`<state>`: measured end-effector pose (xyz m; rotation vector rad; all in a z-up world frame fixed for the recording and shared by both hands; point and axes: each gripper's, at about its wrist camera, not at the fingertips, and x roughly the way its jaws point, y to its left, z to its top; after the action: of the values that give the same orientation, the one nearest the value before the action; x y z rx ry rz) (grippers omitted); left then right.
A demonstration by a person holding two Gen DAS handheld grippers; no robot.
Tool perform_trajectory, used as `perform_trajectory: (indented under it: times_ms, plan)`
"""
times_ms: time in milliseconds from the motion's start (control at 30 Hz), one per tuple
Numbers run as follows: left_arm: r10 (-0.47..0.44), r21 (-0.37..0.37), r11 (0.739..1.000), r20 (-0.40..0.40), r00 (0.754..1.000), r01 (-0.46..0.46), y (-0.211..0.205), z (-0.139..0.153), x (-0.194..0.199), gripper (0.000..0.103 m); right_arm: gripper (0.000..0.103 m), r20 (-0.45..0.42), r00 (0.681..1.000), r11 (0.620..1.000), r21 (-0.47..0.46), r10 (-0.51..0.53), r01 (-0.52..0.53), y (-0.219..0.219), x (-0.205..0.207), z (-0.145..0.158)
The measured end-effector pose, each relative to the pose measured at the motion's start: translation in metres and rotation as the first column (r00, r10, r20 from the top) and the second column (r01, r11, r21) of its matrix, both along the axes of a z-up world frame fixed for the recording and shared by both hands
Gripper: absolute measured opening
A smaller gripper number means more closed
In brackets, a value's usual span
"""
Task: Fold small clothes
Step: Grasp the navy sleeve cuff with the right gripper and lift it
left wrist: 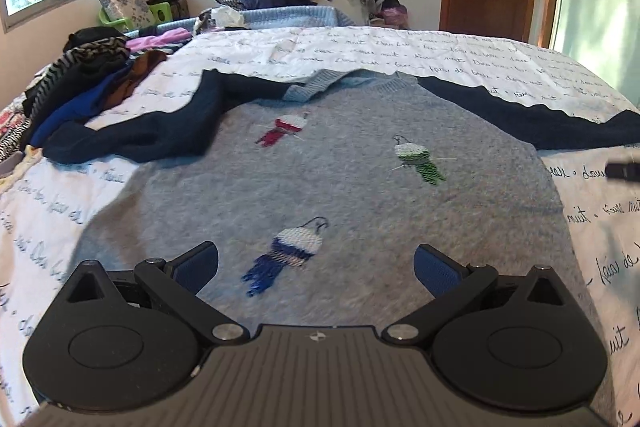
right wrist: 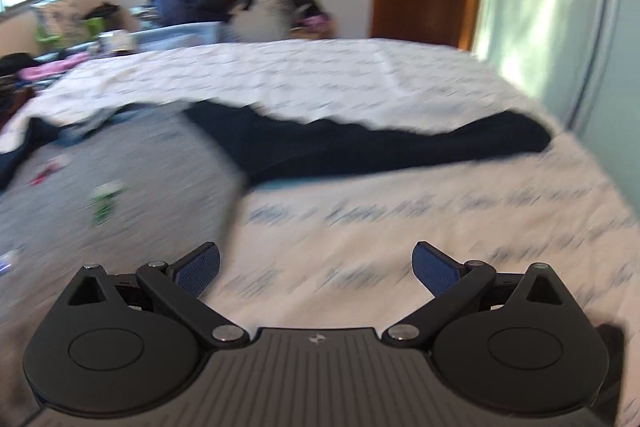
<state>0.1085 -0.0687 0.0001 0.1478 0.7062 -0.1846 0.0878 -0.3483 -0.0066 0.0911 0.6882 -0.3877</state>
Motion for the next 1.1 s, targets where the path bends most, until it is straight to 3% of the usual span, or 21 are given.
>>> perform_trajectory:
  times_ms: [100,167,333,433,533,633,700,767,933,1033,1067,1100]
  plan:
    - [-0.013,0.009,1.0,-0.015,1.0,0.013,-0.012,-0.01,0.007,0.103,0.103,-0.027,0.991,0.989,-0.074,-0.134,0.131,-0.052,0.05,-0.004]
    - [-0.023,0.021,0.999,-0.029,0.999,0.023,-0.017,-0.015,0.009,0.103,0.103,-0.054,0.967,0.965,-0.104,-0.249,0.243,-0.091,0.086,-0.011]
    - [-0.024,0.062,0.998,-0.056,0.998,0.027,-0.022,-0.03,0.016,0.103,0.103,-0.089,0.848,0.841,-0.215,-0.523,0.496,-0.18,0.155,-0.023]
    - [-0.026,0.062,0.998,-0.07,0.997,0.03,-0.022,-0.035,0.021,0.103,0.103,-0.102,0.816,0.815,-0.203,-0.569,0.543,-0.214,0.178,-0.03]
    - [-0.034,0.06,0.997,-0.076,0.997,0.039,-0.023,-0.037,0.026,0.103,0.103,-0.148,0.774,0.774,-0.296,-0.616,0.56,-0.227,0.196,-0.042]
    - [-0.039,0.06,0.997,-0.079,0.996,0.044,-0.026,-0.038,0.03,0.103,0.103,-0.204,0.752,0.77,-0.316,-0.626,0.555,-0.244,0.207,-0.056]
    - [-0.042,0.055,0.997,-0.08,0.996,0.046,-0.027,-0.038,0.031,0.103,0.103,-0.192,0.75,0.764,-0.309,-0.634,0.566,-0.247,0.201,-0.058]
    - [-0.045,0.05,0.998,-0.081,0.996,0.049,-0.027,-0.037,0.031,0.103,0.103,-0.191,0.718,0.735,-0.317,-0.669,0.599,-0.245,0.189,-0.055]
    - [-0.067,0.039,0.997,-0.079,0.995,0.07,-0.024,-0.035,0.027,0.103,0.103,-0.067,0.677,0.656,-0.336,-0.733,0.676,-0.242,0.109,-0.025]
    - [-0.081,0.03,0.996,-0.08,0.993,0.084,-0.023,-0.035,0.025,0.103,0.103,0.009,0.597,0.572,-0.275,-0.802,0.773,-0.258,0.047,-0.004]
    - [-0.088,0.025,0.996,-0.078,0.993,0.09,-0.023,-0.034,0.024,0.103,0.103,0.055,0.575,0.556,-0.193,-0.816,0.808,-0.265,0.023,0.003]
    - [-0.093,0.022,0.995,-0.075,0.993,0.094,-0.024,-0.034,0.023,0.103,0.103,0.096,0.574,0.571,-0.058,-0.814,0.819,-0.271,-0.004,0.01]
